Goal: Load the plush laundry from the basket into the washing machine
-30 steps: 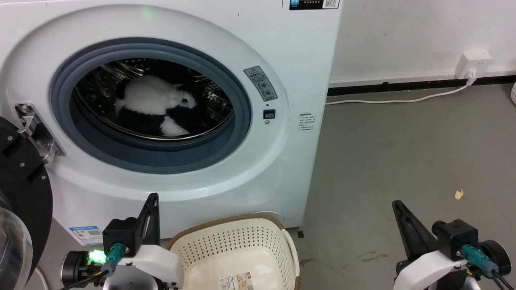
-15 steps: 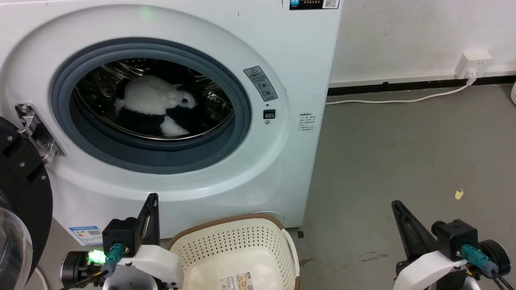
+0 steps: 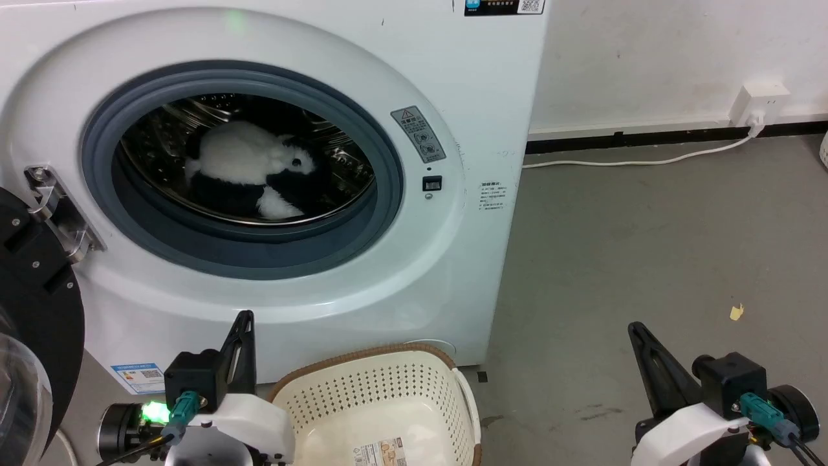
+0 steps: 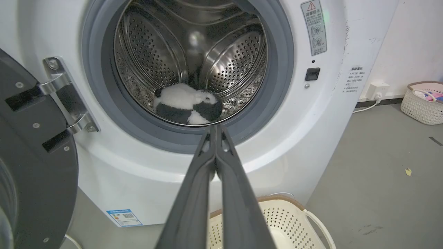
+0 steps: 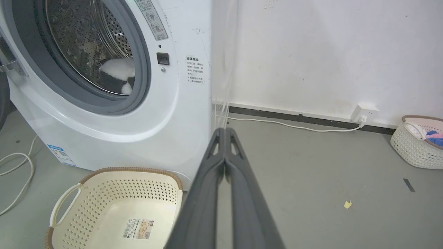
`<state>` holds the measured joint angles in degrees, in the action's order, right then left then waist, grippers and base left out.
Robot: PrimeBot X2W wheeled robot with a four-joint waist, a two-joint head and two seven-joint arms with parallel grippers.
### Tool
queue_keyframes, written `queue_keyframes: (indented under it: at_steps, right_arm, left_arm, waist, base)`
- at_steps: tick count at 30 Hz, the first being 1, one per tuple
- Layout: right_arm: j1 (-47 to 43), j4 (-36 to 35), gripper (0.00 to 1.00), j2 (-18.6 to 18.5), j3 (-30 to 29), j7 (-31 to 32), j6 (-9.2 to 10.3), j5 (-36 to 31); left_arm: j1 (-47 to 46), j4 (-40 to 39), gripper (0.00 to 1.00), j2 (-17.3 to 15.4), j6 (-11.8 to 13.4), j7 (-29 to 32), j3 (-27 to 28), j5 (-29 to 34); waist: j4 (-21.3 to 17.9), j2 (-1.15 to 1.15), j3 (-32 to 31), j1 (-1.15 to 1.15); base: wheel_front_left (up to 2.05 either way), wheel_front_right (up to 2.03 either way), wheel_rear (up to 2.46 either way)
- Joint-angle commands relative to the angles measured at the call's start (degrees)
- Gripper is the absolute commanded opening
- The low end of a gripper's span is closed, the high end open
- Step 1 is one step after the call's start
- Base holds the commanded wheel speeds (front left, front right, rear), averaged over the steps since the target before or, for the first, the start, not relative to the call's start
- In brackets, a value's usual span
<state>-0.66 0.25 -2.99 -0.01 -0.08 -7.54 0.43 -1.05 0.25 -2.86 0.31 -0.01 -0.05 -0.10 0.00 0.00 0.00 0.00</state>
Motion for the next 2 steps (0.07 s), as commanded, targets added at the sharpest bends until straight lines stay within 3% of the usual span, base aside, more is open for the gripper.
queue_keyframes:
  at_steps: [1, 2]
  right_arm:
    - [0.7, -0.2, 0.0, 0.1, 0.0, 0.1, 0.05, -0.4]
    - [0.7, -0.2, 0.0, 0.1, 0.0, 0.1, 0.05, -0.4]
  left_arm:
    - [1.1, -0.2, 0.0, 0.0, -0.3, 0.0, 0.0, 0.1]
    - [1.1, -0.2, 0.0, 0.0, -0.3, 0.0, 0.0, 0.1]
  waist:
    - [0.0, 0.0, 0.0, 0.0]
    - [0.0, 0.0, 0.0, 0.0]
  base:
    - [0.0, 0.0, 0.0]
    - [0.0, 0.0, 0.0]
